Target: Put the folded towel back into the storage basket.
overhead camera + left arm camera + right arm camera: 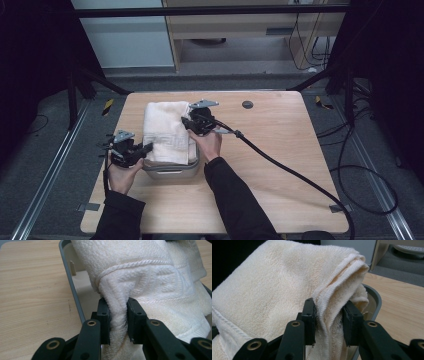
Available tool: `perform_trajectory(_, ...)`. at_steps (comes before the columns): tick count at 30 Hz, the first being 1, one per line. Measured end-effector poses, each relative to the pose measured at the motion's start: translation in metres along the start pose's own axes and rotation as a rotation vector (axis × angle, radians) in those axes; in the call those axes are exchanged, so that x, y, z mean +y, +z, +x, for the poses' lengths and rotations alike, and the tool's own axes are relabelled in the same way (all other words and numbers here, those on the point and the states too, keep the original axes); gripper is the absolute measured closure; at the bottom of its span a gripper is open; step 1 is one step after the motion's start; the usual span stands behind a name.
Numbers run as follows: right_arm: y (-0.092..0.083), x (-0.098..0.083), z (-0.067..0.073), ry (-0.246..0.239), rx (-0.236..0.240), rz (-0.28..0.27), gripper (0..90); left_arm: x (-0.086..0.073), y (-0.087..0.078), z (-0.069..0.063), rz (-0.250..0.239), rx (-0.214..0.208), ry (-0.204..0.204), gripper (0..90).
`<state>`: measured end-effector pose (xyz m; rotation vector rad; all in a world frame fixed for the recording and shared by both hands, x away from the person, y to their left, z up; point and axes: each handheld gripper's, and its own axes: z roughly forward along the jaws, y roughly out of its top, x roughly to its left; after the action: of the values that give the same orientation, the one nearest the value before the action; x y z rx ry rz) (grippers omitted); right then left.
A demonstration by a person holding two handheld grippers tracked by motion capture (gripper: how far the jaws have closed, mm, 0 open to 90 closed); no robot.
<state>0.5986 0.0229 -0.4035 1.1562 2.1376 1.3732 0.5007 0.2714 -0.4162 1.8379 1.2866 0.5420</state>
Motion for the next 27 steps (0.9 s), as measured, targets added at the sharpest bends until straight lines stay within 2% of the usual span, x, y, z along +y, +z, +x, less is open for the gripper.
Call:
perform_trajectory(7, 0.004, -0.009, -0.003, 0.006, -0.006, 0.014, 67.3, -0.003, 0.007, -0.001, 0.028, 0.010, 0.015, 74.1)
perform_trajectory(12, 0.005, -0.013, -0.004, 0.015, -0.008, 0.018, 67.1, -0.005, 0.010, -0.001, 0.043, 0.009, 0.012, 74.0)
perform_trajectory(17, 0.010, -0.018, -0.003, 0.006, -0.015, 0.034, 66.5, -0.008, 0.015, 0.001, 0.068, 0.010, 0.004, 73.8)
perform_trajectory(27, 0.011, -0.020, -0.002, -0.007, -0.021, 0.038, 65.6, -0.008, 0.016, 0.001, 0.085, 0.025, 0.004, 70.2)
